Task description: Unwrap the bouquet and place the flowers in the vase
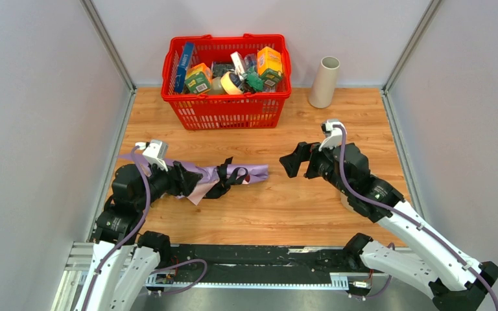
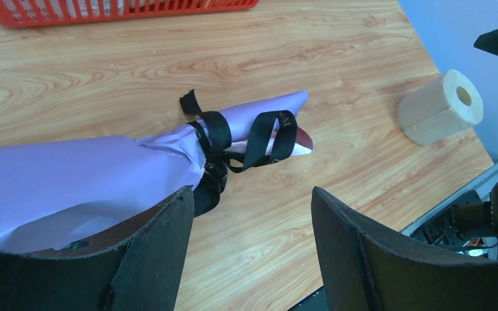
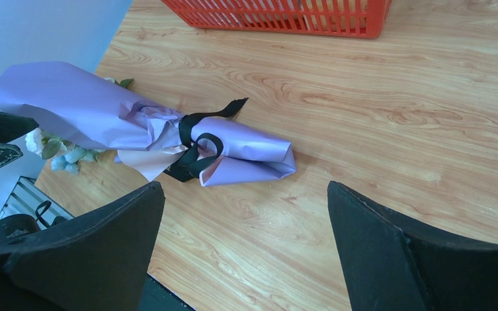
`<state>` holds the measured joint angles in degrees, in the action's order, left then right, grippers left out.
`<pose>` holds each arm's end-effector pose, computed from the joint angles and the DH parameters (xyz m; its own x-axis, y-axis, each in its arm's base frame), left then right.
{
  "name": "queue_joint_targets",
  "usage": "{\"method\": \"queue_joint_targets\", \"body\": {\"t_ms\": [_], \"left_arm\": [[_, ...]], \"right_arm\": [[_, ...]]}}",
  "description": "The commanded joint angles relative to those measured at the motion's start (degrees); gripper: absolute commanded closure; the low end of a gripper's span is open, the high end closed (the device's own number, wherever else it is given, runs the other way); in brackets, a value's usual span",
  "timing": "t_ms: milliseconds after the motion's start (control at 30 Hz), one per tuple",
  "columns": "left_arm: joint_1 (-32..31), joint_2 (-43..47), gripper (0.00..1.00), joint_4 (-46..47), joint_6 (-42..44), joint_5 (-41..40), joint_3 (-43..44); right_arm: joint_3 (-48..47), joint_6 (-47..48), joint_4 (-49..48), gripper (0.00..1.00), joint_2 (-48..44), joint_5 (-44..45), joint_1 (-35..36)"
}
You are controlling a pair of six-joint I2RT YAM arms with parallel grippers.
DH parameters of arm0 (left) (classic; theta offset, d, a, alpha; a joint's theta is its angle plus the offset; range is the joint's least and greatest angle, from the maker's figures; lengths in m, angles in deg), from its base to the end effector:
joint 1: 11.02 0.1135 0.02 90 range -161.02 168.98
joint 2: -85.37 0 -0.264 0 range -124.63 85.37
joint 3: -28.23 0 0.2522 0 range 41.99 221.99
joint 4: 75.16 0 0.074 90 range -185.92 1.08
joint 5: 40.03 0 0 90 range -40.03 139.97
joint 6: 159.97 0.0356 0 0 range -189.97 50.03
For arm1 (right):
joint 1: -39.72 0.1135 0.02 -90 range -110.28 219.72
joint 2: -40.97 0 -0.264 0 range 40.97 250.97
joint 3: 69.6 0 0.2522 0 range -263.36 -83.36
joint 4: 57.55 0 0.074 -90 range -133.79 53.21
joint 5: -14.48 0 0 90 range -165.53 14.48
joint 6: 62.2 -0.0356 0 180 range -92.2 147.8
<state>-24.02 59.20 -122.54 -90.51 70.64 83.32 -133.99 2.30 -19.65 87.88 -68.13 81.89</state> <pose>0.1001 -0.0360 0.3179 -0.4772 -0.2267 -0.8490 0.3943 0.8082 -0.4375 0.1384 0.1192 0.3439 -0.4816 0.1399 -0.8652 -0.4089 0.8373 0.3630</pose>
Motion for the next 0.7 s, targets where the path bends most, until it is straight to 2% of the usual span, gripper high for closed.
{"method": "queue_joint_targets", "body": {"t_ms": [0,300,433,567,667], "left_arm": [[0.07,0.33,0.25,1.37,-0.65,-0.01,0.87],[-0.01,0.42,0.26,0.23,-1.08,-1.77,1.22],[-0.01,2.09,0.28,-0.91,-2.49,-6.77,1.31],[-0.01,3.23,0.29,-2.67,-3.54,-12.66,1.66],[-0.01,3.59,0.29,-3.02,-4.42,-16.26,1.57]], "right_arm": [[-1.93,-1.13,-0.76,0.0,-1.04,-0.63,-0.07],[-1.57,-3.07,-3.74,0.0,3.0,1.48,-0.07],[-2.28,-1.06,-8.31,0.0,7.83,2.8,0.01],[-1.22,3.69,-16.91,0.01,15.46,-3.85,0.01],[-1.92,3.79,-22.02,0.09,22.06,-12.91,0.45]]}}
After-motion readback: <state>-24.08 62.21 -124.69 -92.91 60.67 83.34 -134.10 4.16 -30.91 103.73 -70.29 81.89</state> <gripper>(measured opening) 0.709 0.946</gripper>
